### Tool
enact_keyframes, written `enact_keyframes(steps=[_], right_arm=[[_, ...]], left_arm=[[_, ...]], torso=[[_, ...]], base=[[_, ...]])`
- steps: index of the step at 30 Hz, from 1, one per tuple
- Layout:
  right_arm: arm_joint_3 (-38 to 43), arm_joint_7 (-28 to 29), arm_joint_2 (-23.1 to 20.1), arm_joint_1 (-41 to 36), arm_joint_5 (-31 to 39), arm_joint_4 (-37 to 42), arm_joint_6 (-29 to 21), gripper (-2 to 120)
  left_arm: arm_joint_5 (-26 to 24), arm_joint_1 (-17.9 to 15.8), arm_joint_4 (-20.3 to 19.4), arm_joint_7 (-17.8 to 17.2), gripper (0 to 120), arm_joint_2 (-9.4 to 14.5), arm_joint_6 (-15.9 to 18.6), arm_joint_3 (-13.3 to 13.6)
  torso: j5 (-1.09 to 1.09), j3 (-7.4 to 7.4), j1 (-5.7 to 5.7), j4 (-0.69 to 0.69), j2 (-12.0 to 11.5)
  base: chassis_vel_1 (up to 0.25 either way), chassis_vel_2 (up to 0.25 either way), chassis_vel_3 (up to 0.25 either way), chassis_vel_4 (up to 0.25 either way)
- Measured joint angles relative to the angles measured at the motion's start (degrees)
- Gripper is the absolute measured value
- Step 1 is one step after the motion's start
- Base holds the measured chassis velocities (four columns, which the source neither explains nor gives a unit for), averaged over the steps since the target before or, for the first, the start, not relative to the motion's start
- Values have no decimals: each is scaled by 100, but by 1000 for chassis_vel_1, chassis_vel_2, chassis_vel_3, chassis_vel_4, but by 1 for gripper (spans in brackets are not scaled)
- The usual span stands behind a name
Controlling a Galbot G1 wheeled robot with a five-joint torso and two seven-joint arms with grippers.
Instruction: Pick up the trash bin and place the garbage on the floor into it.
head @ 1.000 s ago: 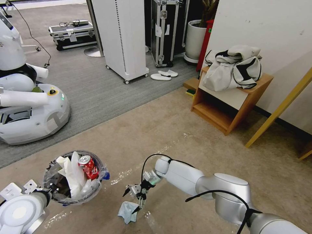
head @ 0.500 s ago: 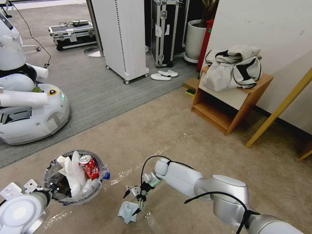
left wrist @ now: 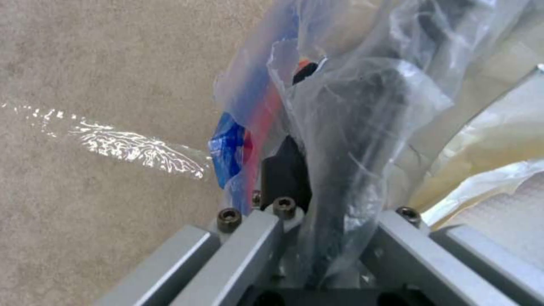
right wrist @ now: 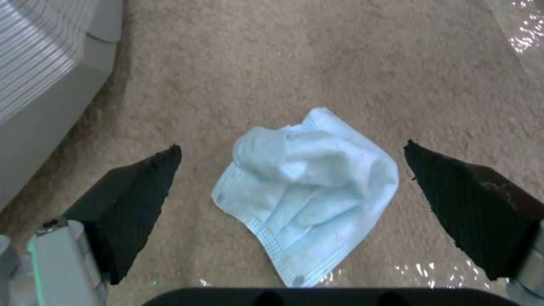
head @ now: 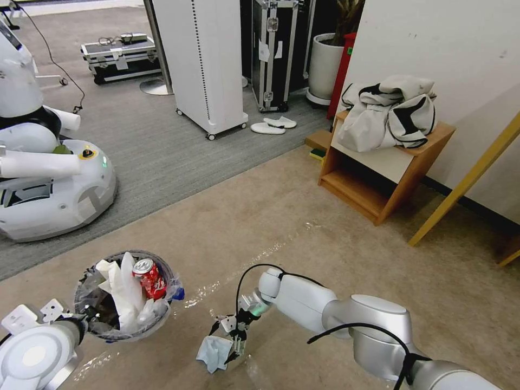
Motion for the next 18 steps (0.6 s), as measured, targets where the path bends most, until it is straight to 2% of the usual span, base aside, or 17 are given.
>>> enact_keyframes(steps=[18], right_arm=[[236, 19, 0, 38, -50, -442, -38, 100]], left_arm=[[68, 40, 26, 50, 0, -14, 7, 37]], torso=[[0, 0, 0, 0, 0]], base=[[0, 0, 0, 0]])
